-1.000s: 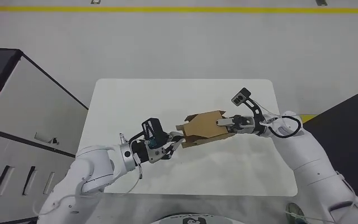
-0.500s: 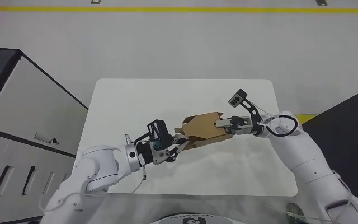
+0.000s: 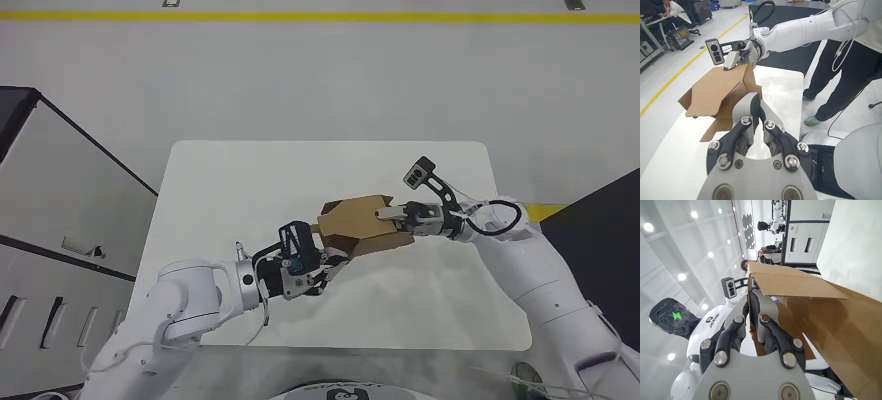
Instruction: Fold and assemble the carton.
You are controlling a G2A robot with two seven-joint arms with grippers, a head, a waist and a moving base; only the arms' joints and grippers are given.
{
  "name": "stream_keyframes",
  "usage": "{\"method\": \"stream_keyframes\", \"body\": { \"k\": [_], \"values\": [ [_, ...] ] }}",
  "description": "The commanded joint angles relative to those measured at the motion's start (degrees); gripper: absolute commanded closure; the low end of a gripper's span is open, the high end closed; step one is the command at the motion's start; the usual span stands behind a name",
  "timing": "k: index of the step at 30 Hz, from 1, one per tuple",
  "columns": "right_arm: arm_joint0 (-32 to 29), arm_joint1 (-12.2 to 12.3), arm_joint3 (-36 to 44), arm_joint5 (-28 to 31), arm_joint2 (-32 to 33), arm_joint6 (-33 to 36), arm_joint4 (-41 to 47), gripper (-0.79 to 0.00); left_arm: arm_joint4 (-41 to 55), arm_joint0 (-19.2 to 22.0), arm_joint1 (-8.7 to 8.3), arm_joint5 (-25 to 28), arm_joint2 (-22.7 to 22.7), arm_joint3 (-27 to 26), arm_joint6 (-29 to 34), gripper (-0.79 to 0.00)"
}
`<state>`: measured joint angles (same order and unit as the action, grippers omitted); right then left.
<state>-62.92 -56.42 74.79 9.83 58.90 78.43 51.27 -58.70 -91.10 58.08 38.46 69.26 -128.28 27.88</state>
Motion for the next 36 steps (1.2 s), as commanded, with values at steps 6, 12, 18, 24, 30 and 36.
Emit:
{"method": "stream_keyframes", "body": {
  "k": [6,12,18,24,30,36],
  "values": [
    [-0.10,-0.40,0.17,-0.87,-0.11,-0.81,-0.67,0.000,-1.15,0.91,0.04,-0.98,-1.88,-0.14,0.82,0.000],
    [-0.42,-0.71,0.34,-1.22,-0.08,-1.04,-0.84,0.000,-3.26,1.63,0.14,-2.67,-3.58,-0.57,1.53,0.000],
    [-0.93,-0.98,0.69,-1.52,0.15,-0.91,-0.37,0.000,-4.42,2.24,0.26,-4.00,-5.12,-0.61,1.75,0.000],
    [-1.78,-0.88,-0.09,-0.43,1.74,1.13,0.36,0.000,-3.10,1.42,-0.09,-4.05,-2.88,-0.54,0.82,0.000],
    [-2.50,-0.58,-0.87,0.80,3.72,4.09,0.27,0.000,-1.66,-0.84,-0.75,-3.40,1.65,-0.81,-0.03,0.000],
    [-3.10,-0.47,-0.88,2.00,5.19,6.45,0.71,0.000,-1.07,-2.29,-1.11,-3.89,4.34,-0.21,-0.59,0.000]
  ]
}}
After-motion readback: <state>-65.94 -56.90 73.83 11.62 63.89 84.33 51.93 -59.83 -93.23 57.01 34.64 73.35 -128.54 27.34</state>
